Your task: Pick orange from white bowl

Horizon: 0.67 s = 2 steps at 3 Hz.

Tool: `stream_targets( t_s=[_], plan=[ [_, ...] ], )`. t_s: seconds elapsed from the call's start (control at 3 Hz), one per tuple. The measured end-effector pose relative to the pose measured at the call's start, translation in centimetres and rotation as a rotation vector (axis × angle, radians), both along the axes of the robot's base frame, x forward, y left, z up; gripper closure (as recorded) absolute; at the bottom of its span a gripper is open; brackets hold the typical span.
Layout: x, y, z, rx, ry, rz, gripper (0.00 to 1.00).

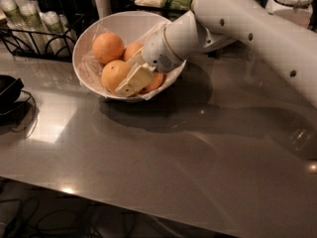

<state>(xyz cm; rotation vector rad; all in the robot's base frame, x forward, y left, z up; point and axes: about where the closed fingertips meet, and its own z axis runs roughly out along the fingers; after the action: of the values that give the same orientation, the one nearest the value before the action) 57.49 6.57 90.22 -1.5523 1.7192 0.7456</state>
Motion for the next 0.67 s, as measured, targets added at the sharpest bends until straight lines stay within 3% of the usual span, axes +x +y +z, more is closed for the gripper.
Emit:
stream_targets(
  t_s=[0.67],
  plan=[
    [0.6,-1.0,4.3,0.111,-0.047,-0.025,1.00]
  ],
)
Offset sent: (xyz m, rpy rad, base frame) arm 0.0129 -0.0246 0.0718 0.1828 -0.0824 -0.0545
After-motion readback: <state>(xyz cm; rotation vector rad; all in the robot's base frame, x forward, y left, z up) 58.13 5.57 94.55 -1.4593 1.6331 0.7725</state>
